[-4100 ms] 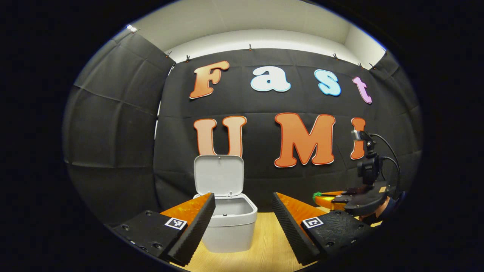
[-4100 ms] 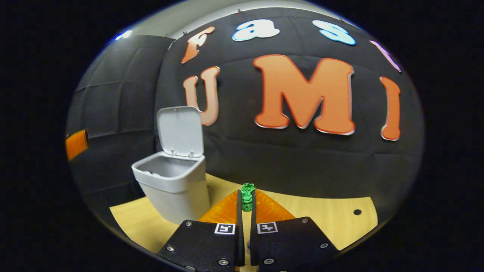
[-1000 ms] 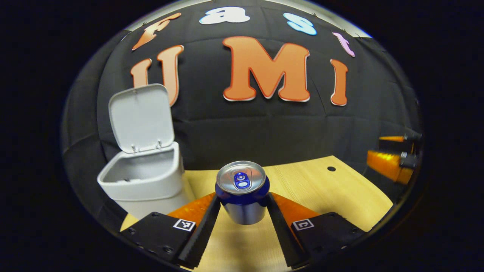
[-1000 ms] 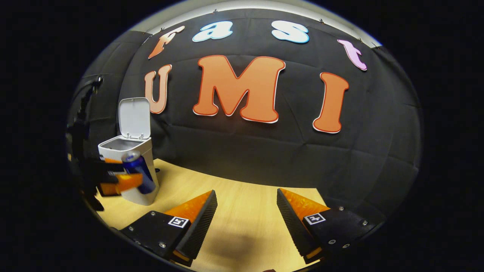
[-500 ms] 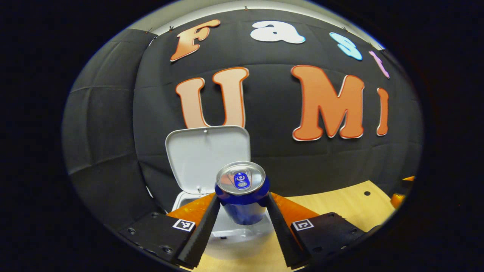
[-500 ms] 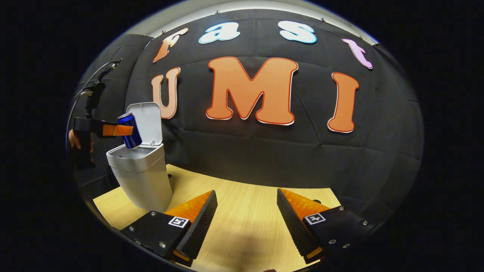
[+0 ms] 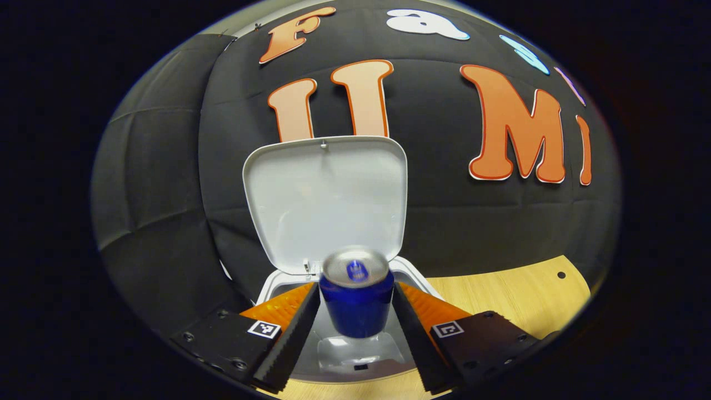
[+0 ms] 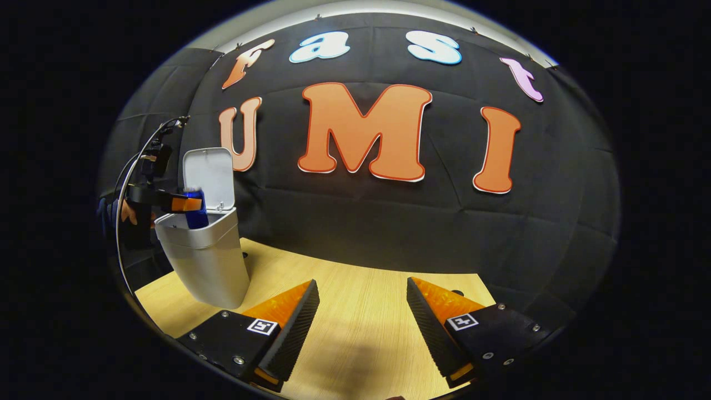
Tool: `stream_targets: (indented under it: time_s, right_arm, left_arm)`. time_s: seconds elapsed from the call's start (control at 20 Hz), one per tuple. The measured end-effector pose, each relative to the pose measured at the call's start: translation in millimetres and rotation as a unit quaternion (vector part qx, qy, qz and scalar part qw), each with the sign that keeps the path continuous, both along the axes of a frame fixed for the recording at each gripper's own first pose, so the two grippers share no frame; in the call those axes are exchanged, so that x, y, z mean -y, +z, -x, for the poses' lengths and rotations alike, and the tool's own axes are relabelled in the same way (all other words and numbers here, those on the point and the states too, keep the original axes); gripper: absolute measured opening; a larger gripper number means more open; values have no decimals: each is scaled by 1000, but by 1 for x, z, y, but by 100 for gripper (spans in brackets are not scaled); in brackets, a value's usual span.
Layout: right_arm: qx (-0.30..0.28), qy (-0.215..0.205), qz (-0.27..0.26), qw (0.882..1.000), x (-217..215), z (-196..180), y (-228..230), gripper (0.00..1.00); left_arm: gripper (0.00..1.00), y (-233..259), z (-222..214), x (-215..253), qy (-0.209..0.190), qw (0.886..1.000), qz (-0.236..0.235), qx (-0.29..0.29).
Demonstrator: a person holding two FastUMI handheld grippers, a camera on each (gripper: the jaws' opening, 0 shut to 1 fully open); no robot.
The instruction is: Press the lid of the desktop garbage bin to open it, pick up the crumpled paper on the desktop and throw it into the bin, then pick up the pop can on the desktop and drop it into the bin, and finally close the garbage bin lid.
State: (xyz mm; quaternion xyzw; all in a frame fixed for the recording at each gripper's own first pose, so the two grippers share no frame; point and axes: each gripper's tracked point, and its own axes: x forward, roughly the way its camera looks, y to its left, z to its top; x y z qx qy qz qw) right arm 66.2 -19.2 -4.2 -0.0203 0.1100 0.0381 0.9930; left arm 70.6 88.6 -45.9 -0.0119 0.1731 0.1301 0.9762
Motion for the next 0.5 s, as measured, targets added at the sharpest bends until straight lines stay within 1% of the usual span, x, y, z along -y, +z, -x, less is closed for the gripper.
stream_targets:
  time_s: [0.1,0.3,0.35,0.4,0.5]
  right_arm:
    - [-2,-1,-6,1000,2,2,-1,95]
    - [1,1,-10,1000,3,1,1,95]
    - [1,2,-10,1000,3,2,0,95]
    - [1,4,-9,1000,3,3,0,95]
    - [0,8,-9,1000,1,3,0,95]
  left_arm:
    - [90,7,4,1,0,1000,-3,4]
    - [90,42,12,2,-2,999,-18,30]
    - [90,56,12,3,-5,999,-13,42]
    - [92,72,10,2,-5,998,-6,56]
    - [90,115,3,-2,-9,996,4,88]
